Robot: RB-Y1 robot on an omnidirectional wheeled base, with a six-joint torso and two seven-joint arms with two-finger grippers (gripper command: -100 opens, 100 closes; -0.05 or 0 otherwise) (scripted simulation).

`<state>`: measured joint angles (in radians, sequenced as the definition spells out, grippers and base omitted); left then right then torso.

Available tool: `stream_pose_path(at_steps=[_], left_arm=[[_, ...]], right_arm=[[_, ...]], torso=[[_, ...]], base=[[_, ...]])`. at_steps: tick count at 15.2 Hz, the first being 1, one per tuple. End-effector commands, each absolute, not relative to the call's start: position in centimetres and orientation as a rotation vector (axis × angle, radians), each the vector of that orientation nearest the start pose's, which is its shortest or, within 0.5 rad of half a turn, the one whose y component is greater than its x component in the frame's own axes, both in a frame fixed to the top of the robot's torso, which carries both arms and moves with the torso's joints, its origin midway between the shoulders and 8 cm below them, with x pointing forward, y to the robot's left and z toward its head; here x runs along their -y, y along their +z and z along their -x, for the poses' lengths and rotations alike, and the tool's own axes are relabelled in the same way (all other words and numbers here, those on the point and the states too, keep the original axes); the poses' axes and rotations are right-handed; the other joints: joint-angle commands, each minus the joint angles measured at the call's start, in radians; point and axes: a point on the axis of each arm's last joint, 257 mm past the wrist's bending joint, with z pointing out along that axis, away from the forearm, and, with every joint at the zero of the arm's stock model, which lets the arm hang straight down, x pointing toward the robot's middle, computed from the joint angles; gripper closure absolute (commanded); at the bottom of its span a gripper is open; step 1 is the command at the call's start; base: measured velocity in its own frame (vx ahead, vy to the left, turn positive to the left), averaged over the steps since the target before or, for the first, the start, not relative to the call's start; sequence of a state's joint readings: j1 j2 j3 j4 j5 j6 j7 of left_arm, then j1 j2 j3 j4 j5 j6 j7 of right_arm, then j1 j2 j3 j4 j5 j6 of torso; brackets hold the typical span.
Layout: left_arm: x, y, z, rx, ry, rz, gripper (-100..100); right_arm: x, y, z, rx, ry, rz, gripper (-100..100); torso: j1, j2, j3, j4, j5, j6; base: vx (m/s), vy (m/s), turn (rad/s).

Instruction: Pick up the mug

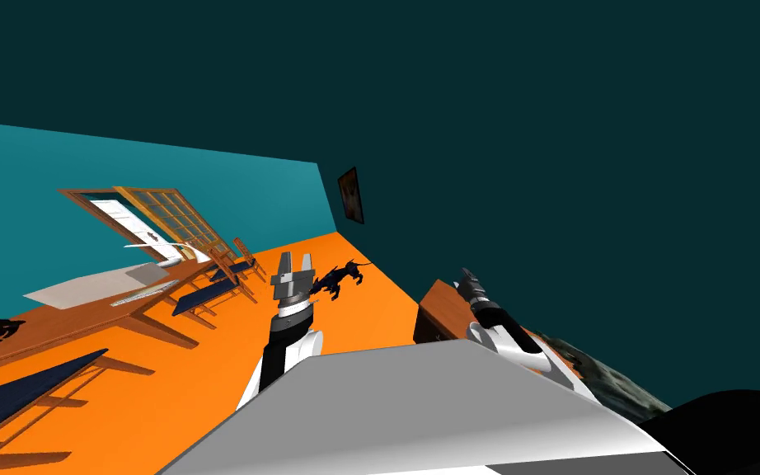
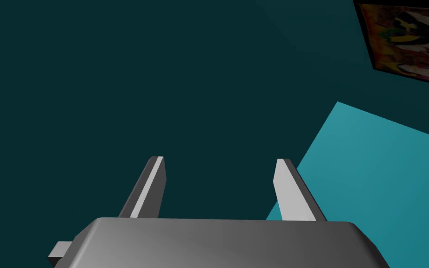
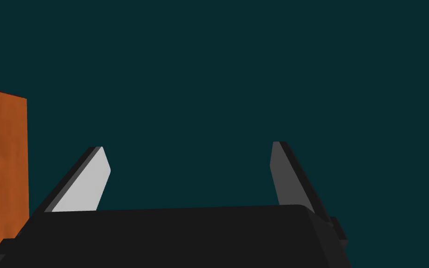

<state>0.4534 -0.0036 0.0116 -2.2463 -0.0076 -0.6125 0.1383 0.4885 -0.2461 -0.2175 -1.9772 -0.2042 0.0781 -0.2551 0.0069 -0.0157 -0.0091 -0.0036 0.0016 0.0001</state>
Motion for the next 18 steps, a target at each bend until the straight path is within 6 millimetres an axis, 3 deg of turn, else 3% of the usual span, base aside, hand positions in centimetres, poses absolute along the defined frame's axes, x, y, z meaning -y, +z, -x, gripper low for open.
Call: stream_pose_path(at_steps=[1, 3, 6, 8, 9, 10, 11, 13, 14, 16, 17, 18], left_arm=[[-27.5, 4.5, -33.3, -0.496, -1.460, 0.601, 0], [-27.5, 4.5, -33.3, -0.496, -1.460, 0.601, 0], [-27.5, 4.5, -33.3, -0.496, -1.460, 0.601, 0], [-27.5, 4.5, -33.3, -0.496, -1.460, 0.601, 0], [-27.5, 4.5, -33.3, -0.496, -1.460, 0.601, 0], [-27.5, 4.5, -33.3, -0.496, -1.460, 0.601, 0], [-27.5, 4.5, -33.3, -0.496, -1.460, 0.601, 0], [-27.5, 4.5, -33.3, -0.496, -1.460, 0.601, 0], [-27.5, 4.5, -33.3, -0.496, -1.460, 0.601, 0], [-27.5, 4.5, -33.3, -0.496, -1.460, 0.601, 0], [-27.5, 4.5, -33.3, -0.496, -1.460, 0.601, 0], [-27.5, 4.5, -33.3, -0.496, -1.460, 0.601, 0]], right_arm=[[46.4, -25.0, -37.3, -0.962, 1.004, -1.589, -100], [46.6, -25.9, -37.0, -0.968, 0.989, -1.618, -100], [50.7, -29.5, -34.5, -0.891, 0.923, -1.789, -100], [50.9, -30.8, -33.9, -0.895, 0.899, -1.824, -100], [52.8, -32.4, -32.4, -0.844, 0.864, -1.909, -100], [53.0, -33.0, -32.0, -0.845, 0.851, -1.925, -100], [54.7, -34.1, -30.6, -0.784, 0.825, -1.997, -100], [54.9, -35.2, -29.9, -0.785, 0.801, -2.024, -100], [56.7, -36.8, -27.9, -0.713, 0.765, -2.102, -100], [56.6, -37.2, -27.7, -0.717, 0.751, -2.120, -100], [58.2, -38.6, -25.6, -0.639, 0.714, -2.196, -100], [58.2, -39.1, -25.2, -0.640, 0.700, -2.212, -100]], torso=[[0.000, 0.000, 0.000, 0.000, 0.000, 0.000], [0.001, 0.000, 0.000, 0.000, 0.000, 0.000], [-0.002, 0.003, 0.002, 0.001, 0.000, 0.000], [-0.003, 0.002, 0.001, 0.000, -0.001, 0.000], [-0.005, 0.003, 0.002, 0.001, -0.001, 0.000], [-0.005, 0.003, 0.002, 0.001, -0.001, 0.000], [-0.005, 0.002, 0.001, 0.000, -0.001, 0.000], [-0.003, 0.000, 0.000, 0.000, -0.001, 0.000], [-0.003, 0.002, 0.001, 0.000, -0.001, 0.000], [-0.002, 0.003, 0.001, 0.000, 0.000, 0.000], [-0.004, 0.004, 0.002, 0.001, -0.001, 0.000], [-0.005, 0.005, 0.003, 0.001, -0.001, 0.000]], base=[[0.210, 0.133, -0.091], [0.153, 0.099, -0.074], [0.152, 0.086, -0.083], [0.151, 0.058, -0.067], [0.156, 0.061, -0.077], [0.165, 0.066, -0.094], [0.198, 0.082, -0.125], [0.164, 0.084, -0.073], [0.152, 0.098, -0.075], [0.130, 0.077, -0.075], [0.121, 0.037, -0.084], [0.141, 0.032, -0.103]])
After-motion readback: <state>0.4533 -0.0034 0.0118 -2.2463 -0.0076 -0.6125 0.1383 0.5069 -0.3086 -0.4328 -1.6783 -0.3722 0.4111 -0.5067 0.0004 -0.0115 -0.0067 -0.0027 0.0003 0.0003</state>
